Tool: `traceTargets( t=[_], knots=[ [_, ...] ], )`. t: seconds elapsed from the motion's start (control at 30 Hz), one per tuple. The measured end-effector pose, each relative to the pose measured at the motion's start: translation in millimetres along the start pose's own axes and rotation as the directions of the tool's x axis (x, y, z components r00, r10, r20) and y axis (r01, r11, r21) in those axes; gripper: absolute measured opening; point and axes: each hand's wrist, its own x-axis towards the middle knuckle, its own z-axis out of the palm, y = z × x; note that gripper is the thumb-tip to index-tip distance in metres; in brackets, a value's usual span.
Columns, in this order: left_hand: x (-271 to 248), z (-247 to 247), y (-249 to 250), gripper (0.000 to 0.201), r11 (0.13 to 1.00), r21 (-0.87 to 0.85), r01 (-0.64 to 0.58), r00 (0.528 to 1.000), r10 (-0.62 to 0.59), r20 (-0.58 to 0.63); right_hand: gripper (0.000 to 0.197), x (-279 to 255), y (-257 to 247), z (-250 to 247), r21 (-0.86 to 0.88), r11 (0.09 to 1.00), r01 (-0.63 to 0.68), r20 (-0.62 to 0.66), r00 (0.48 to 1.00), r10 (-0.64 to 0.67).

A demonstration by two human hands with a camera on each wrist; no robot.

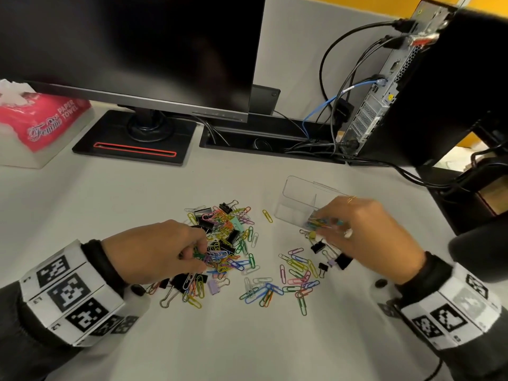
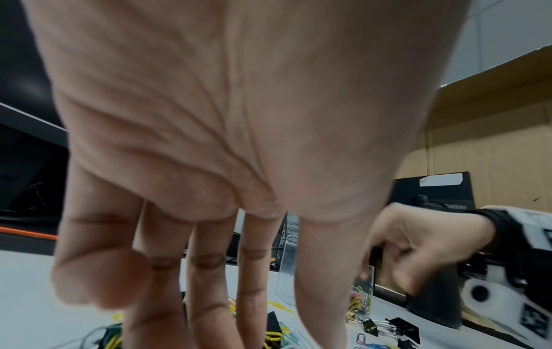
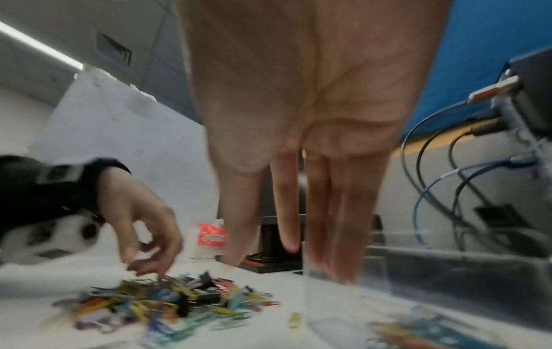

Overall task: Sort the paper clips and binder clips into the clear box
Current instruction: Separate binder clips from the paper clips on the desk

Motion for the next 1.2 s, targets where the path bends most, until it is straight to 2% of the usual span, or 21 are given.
traceTargets(
  t=[0.03, 0.1, 0.13, 0.17, 0.23, 0.3, 0.47, 0.53, 0.63, 0.77, 1.0, 1.1, 1.2],
  knots=[
    [0, 1, 0, 0.022, 1.000, 0.003, 0.000, 1.000, 0.000, 0.001, 0.049, -2, -7, 3, 0.032, 0.999, -0.001, 0.140, 0.990, -0.003],
    [0, 2, 0, 0.024, 1.000, 0.014, 0.002, 1.000, -0.002, -0.004, 0.085, -6, -17, 13, 0.046, 0.999, -0.021, 0.422, 0.906, 0.000],
    [1, 2, 0, 0.025, 1.000, 0.016, 0.005, 1.000, -0.005, -0.004, 0.099, -8, -19, 20, 0.024, 0.999, -0.020, 0.501, 0.865, 0.006],
    [1, 2, 1, 0.025, 1.000, 0.015, 0.005, 1.000, -0.005, -0.001, 0.108, -9, -21, 27, -0.002, 1.000, -0.011, 0.531, 0.848, 0.010],
    [1, 2, 1, 0.025, 1.000, 0.014, 0.002, 1.000, -0.002, 0.006, 0.112, -11, -23, 39, -0.041, 0.999, 0.012, 0.524, 0.852, 0.011],
    [0, 1, 0, 0.025, 1.000, 0.012, 0.005, 1.000, -0.006, 0.006, 0.102, -10, -22, 49, -0.042, 0.999, 0.026, 0.499, 0.866, -0.002],
    [0, 1, -1, 0.022, 1.000, -0.004, 0.008, 1.000, -0.008, 0.007, 0.054, 3, -15, 57, 0.017, 0.999, 0.046, 0.422, 0.905, -0.049],
    [0, 2, -1, 0.021, 1.000, 0.001, 0.003, 1.000, -0.003, 0.009, 0.044, 7, -16, 56, 0.044, 0.998, 0.045, 0.412, 0.909, -0.059],
    [0, 1, 0, 0.022, 1.000, 0.007, -0.002, 1.000, 0.002, 0.012, 0.037, 11, -17, 56, 0.114, 0.994, -0.001, 0.394, 0.918, -0.044],
    [0, 1, 0, 0.023, 1.000, 0.014, 0.008, 1.000, -0.008, 0.010, 0.026, 13, -16, 58, 0.279, 0.949, -0.148, 0.401, 0.916, 0.025],
    [-2, -1, 2, 0.023, 1.000, 0.020, 0.012, 1.000, -0.012, 0.011, 0.014, 18, -9, 52, 0.370, 0.901, -0.224, 0.431, 0.901, 0.047],
    [-2, -2, 2, 0.023, 1.000, 0.016, 0.015, 1.000, -0.015, 0.003, 0.012, 21, -2, 26, 0.430, 0.876, -0.219, 0.328, 0.942, 0.074],
    [-2, -2, 2, 0.022, 1.000, 0.014, 0.009, 1.000, -0.010, 0.009, 0.013, 23, 10, -8, 0.409, 0.901, -0.145, 0.132, 0.986, 0.099]
  ],
)
